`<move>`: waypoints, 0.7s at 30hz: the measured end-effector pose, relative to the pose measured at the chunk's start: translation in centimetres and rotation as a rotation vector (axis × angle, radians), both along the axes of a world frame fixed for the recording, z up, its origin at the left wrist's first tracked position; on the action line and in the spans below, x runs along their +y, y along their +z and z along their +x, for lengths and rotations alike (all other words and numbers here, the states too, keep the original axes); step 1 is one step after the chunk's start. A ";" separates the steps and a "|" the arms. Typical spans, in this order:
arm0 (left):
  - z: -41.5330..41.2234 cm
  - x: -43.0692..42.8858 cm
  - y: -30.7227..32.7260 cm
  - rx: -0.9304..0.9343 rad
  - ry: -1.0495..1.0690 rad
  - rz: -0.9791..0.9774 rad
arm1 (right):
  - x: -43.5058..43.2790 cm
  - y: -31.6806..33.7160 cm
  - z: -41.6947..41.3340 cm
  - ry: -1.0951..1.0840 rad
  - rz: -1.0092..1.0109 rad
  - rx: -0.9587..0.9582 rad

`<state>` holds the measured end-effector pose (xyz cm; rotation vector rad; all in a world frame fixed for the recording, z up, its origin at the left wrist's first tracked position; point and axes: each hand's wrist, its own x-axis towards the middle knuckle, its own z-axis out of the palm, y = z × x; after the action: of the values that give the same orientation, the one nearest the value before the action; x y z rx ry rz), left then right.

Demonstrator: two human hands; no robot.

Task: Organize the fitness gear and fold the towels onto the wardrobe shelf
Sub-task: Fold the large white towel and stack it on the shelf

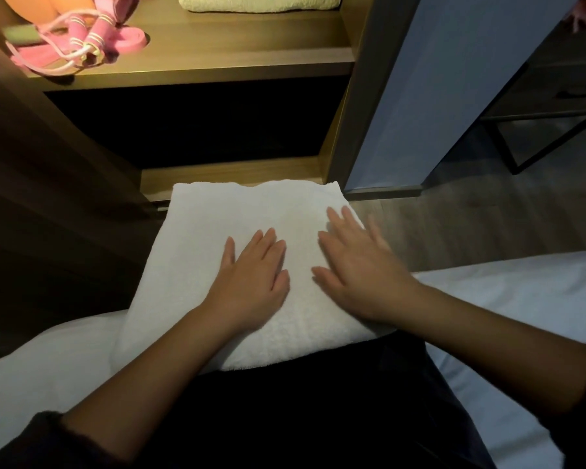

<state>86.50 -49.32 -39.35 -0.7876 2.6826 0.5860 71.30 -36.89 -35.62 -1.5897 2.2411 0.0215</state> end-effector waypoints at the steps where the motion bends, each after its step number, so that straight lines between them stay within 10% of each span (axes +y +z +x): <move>1: 0.5 -0.1 -0.2 -0.002 0.000 -0.043 | -0.5 -0.4 0.8 0.047 0.043 0.012; 15: 9.2 -0.8 -1.2 -0.044 0.402 -0.029 | 3.2 -5.6 1.0 -0.044 0.088 0.004; 21: 8.2 -6.9 -1.0 0.146 0.934 0.425 | -2.0 -4.5 -3.7 -0.675 0.015 -0.681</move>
<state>94.65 -56.24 -40.31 -1.8859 2.0262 1.3857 67.64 -38.90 -40.07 -0.6075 2.0594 -0.5878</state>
